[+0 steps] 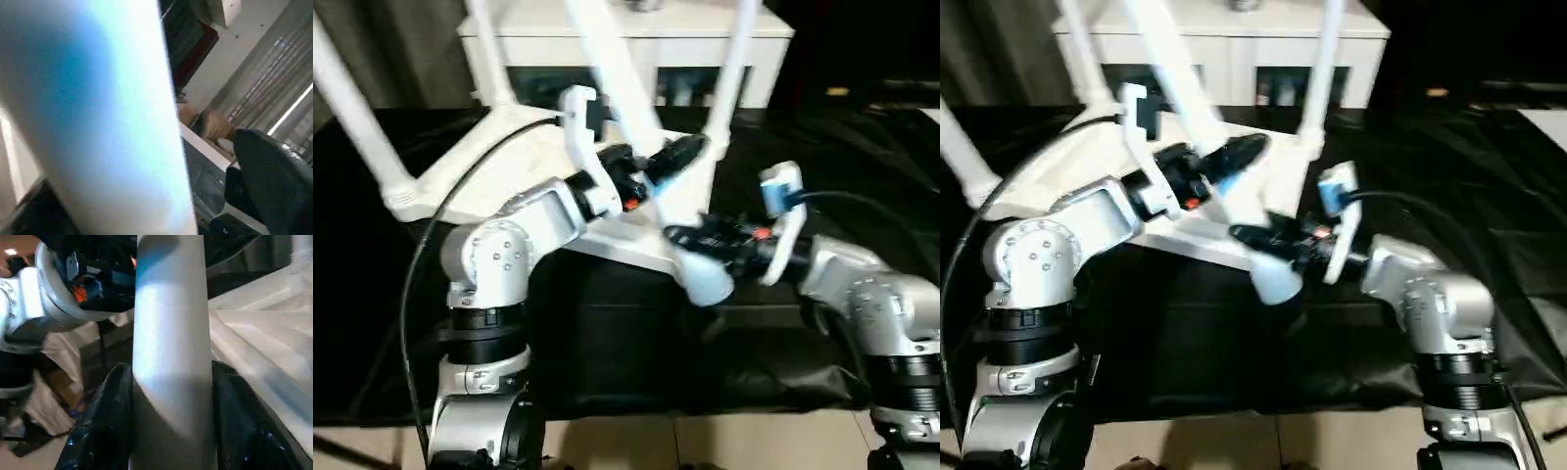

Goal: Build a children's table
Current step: Insert table leg to table base

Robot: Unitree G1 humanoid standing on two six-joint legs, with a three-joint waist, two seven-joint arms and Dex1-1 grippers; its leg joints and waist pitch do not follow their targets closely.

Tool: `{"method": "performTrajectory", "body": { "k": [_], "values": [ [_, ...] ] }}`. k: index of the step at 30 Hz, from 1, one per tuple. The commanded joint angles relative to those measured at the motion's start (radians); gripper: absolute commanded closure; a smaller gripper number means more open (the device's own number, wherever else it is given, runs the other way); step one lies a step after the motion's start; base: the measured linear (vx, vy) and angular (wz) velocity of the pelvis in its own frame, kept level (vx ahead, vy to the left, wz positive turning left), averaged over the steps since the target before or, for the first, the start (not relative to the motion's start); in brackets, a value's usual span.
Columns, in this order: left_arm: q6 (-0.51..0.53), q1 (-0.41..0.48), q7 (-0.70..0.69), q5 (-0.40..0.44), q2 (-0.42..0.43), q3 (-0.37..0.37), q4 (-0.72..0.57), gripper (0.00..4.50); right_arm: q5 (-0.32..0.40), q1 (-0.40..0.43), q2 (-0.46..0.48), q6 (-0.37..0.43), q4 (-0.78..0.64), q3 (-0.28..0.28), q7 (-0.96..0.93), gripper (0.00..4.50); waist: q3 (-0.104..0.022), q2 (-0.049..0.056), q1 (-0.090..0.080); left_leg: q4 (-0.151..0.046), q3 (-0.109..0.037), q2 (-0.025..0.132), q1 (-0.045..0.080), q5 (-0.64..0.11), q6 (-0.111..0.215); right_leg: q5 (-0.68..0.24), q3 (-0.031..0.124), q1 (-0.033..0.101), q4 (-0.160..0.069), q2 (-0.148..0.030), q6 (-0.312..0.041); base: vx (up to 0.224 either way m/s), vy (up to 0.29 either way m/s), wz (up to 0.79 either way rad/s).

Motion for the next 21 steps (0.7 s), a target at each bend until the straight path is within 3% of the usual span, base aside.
{"method": "performTrajectory", "body": {
  "k": [1,4,5,6,9,10,13,21],
  "values": [
    [0.006,-0.002,0.006,-0.012,0.005,-0.013,-0.013,0.01,-0.039,-0.01,-0.003,-0.031,-0.021,0.013,-0.031,2.66,-0.071,-0.018,0.002,-0.07,0.014,-0.005,0.013,-0.166,0.039,-0.287,0.008,0.059,-0.067,-0.013,-0.165,0.0,0.0,0.0],
    [-0.03,-0.006,0.045,0.033,0.006,-0.017,0.0,0.0,-0.086,-0.02,0.014,-0.079,-0.027,0.024,-0.09,2.66,-0.071,-0.018,0.0,-0.071,0.012,-0.006,0.01,-0.163,0.034,-0.286,0.008,0.06,-0.067,-0.013,-0.156,0.0,0.0,0.0],
    [-0.038,-0.013,0.076,0.048,0.001,-0.005,0.012,0.0,-0.132,-0.028,0.021,-0.113,-0.03,0.043,-0.127,2.66,-0.071,-0.019,-0.001,-0.07,0.013,-0.007,0.01,-0.163,0.032,-0.286,0.009,0.061,-0.067,-0.013,-0.15,0.0,0.0,0.0],
    [-0.037,-0.017,0.092,0.052,-0.003,0.002,0.017,0.29,-0.158,-0.029,0.021,-0.132,-0.033,0.061,-0.138,2.66,-0.071,-0.019,-0.003,-0.07,0.013,-0.007,0.009,-0.161,0.029,-0.286,0.009,0.061,-0.067,-0.013,-0.149,0.0,0.0,0.0],
    [-0.038,-0.023,0.129,0.053,-0.018,0.015,0.026,0.42,-0.253,-0.023,0.026,-0.201,-0.049,0.137,-0.185,2.66,-0.07,-0.019,-0.003,-0.07,0.013,-0.009,0.009,-0.166,0.02,-0.296,0.009,0.061,-0.068,-0.012,-0.139,0.0,0.0,0.0],
    [-0.043,-0.024,0.137,0.053,-0.023,0.017,0.027,0.68,-0.281,-0.024,0.03,-0.214,-0.043,0.153,-0.213,2.66,-0.071,-0.02,-0.004,-0.07,0.013,-0.008,0.01,-0.161,0.019,-0.287,0.01,0.06,-0.067,-0.011,-0.139,0.0,0.0,0.0],
    [-0.059,-0.03,0.167,0.062,-0.035,0.026,0.04,0.88,-0.35,-0.03,0.046,-0.259,-0.018,0.187,-0.283,2.66,-0.072,-0.018,-0.006,-0.07,0.013,-0.008,0.01,-0.159,0.022,-0.248,0.01,0.061,-0.063,-0.009,-0.153,0.0,0.0,0.0],
    [-0.092,-0.044,0.232,0.056,-0.049,0.068,0.072,1.45,-0.381,-0.026,0.094,-0.278,-0.005,0.198,-0.345,2.66,-0.072,-0.015,-0.007,-0.07,0.012,-0.007,0.012,-0.164,0.029,-0.205,0.011,0.062,-0.059,-0.009,-0.166,0.0,0.0,0.0]
  ]
}}
